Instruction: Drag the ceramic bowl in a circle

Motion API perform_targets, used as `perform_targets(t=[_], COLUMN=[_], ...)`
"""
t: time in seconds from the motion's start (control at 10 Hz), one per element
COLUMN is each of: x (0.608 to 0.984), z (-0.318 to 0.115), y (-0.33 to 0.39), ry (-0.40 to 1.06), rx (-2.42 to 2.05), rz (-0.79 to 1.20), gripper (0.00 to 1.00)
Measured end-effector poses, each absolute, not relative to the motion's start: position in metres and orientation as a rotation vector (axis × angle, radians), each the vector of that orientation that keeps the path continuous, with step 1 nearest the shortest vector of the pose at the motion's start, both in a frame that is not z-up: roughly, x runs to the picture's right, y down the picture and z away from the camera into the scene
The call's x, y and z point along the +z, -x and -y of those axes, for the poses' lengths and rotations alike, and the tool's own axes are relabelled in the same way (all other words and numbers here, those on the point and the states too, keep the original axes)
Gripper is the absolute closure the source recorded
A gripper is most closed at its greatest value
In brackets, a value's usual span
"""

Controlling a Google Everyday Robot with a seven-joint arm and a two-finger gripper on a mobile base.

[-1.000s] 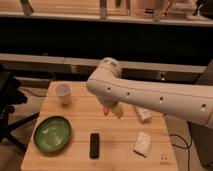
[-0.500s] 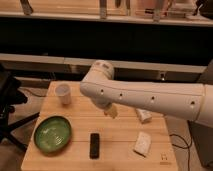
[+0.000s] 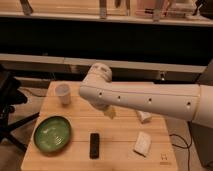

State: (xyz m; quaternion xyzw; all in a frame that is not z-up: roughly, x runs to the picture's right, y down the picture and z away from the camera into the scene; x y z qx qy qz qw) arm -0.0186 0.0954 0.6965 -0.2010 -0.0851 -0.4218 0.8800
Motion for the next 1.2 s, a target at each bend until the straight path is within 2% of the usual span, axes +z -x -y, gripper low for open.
perform_targets(t=[1.2], x=[0.709], z=[-0.123], y=[0.044], ry=[0.365], rx=[-1.004], rz=[0.279], gripper=[0.20])
